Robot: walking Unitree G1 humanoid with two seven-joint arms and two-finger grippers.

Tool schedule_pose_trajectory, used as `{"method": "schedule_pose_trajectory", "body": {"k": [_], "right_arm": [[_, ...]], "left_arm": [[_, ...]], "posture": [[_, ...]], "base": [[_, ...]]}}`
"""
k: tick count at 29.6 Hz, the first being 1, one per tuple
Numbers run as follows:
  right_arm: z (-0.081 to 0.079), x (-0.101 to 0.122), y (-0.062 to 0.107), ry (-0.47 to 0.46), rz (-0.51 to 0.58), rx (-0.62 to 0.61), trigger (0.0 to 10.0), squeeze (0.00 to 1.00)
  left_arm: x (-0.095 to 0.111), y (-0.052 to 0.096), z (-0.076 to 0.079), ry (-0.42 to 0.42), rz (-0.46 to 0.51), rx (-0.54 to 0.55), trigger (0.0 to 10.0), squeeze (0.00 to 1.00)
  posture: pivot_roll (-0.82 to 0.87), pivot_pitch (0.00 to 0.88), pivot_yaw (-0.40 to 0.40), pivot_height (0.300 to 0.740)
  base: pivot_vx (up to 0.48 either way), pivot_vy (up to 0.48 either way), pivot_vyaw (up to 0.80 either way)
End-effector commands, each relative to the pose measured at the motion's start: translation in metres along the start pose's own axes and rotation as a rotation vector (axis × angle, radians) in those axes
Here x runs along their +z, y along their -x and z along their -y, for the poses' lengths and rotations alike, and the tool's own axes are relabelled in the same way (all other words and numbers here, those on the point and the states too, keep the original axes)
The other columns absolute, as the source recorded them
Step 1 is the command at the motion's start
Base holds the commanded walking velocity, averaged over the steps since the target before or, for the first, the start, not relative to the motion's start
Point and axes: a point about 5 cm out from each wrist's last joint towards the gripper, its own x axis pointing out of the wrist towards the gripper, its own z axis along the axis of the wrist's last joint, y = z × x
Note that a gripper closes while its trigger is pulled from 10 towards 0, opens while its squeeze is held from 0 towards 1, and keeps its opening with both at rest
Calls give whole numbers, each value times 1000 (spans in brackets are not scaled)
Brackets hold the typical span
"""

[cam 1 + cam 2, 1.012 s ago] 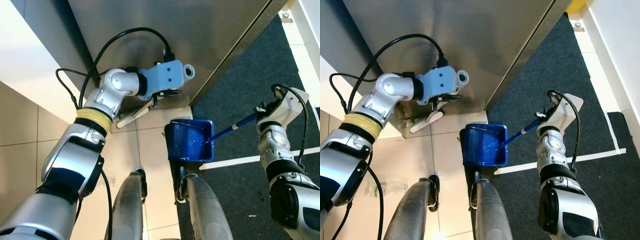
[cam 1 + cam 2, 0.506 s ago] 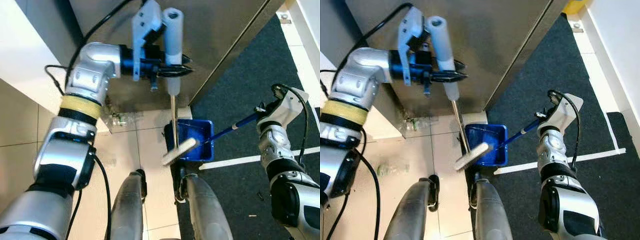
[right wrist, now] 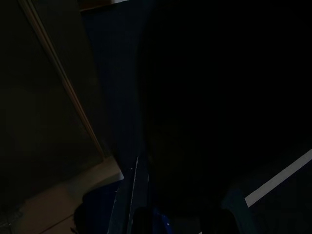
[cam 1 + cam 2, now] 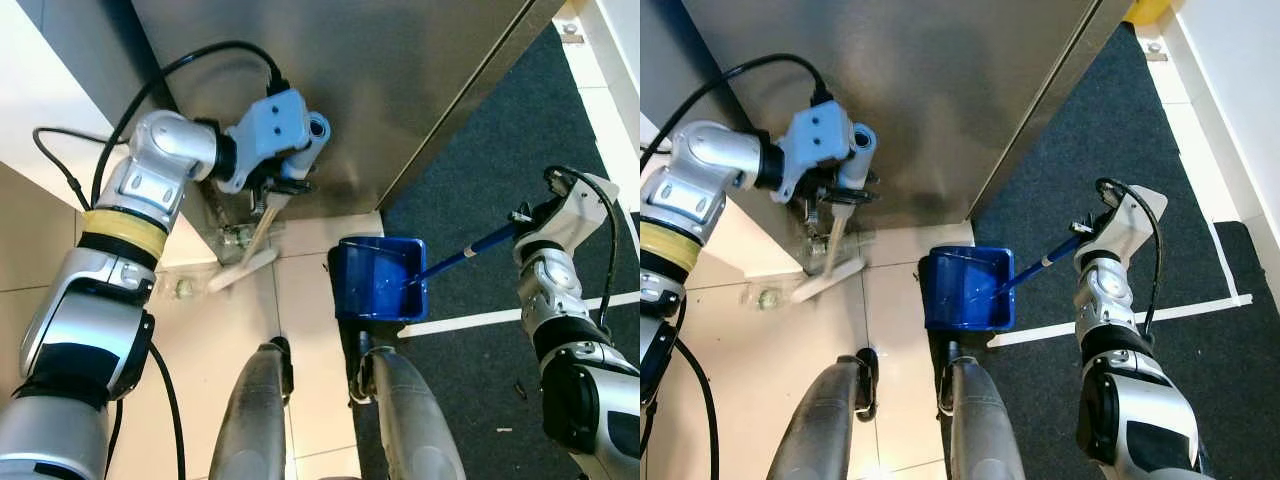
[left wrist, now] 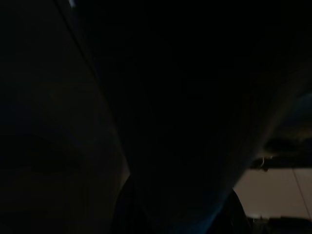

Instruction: Sweep floor

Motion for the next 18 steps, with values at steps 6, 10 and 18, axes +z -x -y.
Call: {"method": "schedule_pose_trajectory", "body": {"k": [6, 10, 18], "right_arm": [[14, -38, 13, 37, -153, -34, 10000, 0], [15, -38, 13, 37, -154, -36, 10000, 0], [16, -35, 12, 36, -149, -35, 10000, 0]], "left_arm": [[-25, 1, 3, -182, -199, 46, 10000, 0], [-25, 0, 5, -176, -186, 41, 10000, 0], [-12, -1, 0, -179, -122, 67, 10000, 0]], "posture": [[79, 327, -126, 740], [77, 325, -126, 740], [76, 318, -126, 740]], "base": [[0, 0, 0], [0, 0, 0], [0, 0, 0]]}}
